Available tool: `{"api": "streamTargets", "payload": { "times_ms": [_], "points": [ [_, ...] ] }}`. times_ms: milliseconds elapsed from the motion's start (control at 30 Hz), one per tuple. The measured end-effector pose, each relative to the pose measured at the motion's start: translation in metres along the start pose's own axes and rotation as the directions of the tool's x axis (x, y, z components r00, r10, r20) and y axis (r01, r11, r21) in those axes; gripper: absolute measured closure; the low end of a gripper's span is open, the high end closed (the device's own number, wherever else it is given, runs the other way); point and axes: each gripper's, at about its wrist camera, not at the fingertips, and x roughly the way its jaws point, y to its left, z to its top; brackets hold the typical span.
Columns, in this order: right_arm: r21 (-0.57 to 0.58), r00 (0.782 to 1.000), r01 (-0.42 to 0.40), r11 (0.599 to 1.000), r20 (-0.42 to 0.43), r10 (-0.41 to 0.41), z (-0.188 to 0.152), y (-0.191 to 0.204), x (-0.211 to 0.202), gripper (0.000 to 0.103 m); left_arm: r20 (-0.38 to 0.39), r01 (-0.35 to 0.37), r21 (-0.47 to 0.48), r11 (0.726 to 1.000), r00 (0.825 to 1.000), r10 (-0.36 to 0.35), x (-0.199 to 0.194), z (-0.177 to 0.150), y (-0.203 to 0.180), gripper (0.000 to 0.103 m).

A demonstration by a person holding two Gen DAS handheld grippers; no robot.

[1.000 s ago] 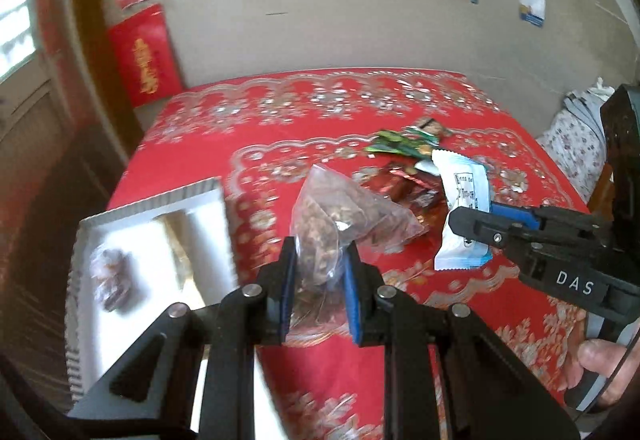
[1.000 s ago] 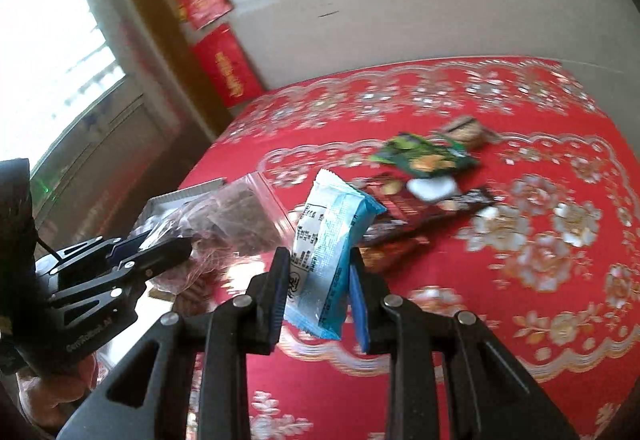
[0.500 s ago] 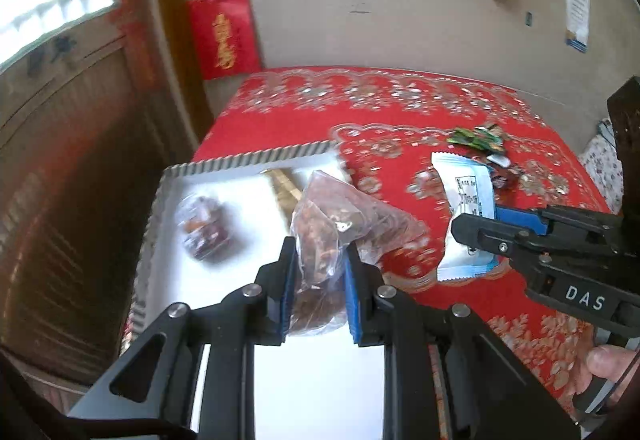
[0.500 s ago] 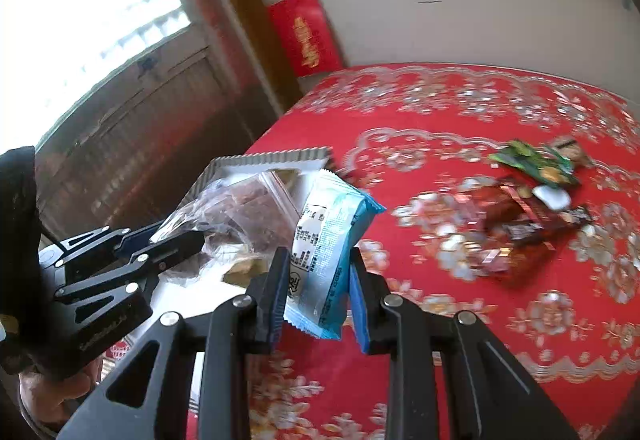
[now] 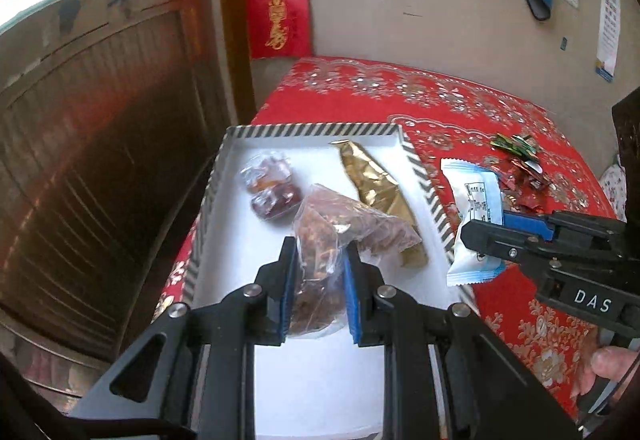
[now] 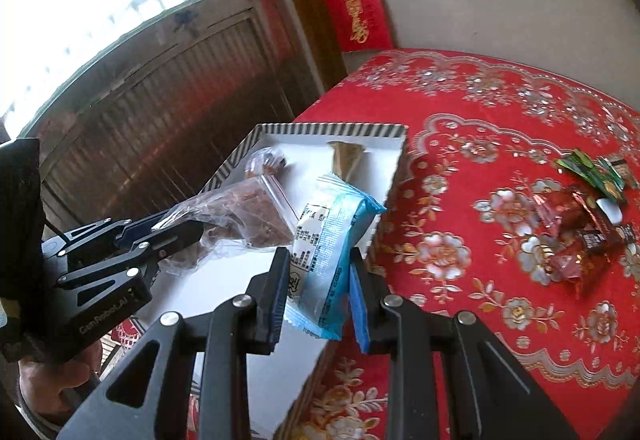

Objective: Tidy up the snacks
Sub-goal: 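Carry the brown snack bag and blue-and-white packet over the white tray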

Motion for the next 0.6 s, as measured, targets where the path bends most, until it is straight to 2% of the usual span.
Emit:
{"api": "streamTargets", "payload": {
  "times_ms": [233,600],
  "points": [
    [-0.044,0.999,-0.022,0.999,-0.044,0.020,-0.003,0.022,0.019,0.076,-0.011,-0.020,-0.052,0.998,1.000,0.020,0.005,-0.013,0.021,0.080],
    [-0.099,0.990,-0.047,0.994,-0.139,0.033,-0.016,0.046,0.050,0.076,-0.054,-0.044,-0.053,0.998,0.998,0.042,0.021,-0.038,0.030,0.080]
  ]
}}
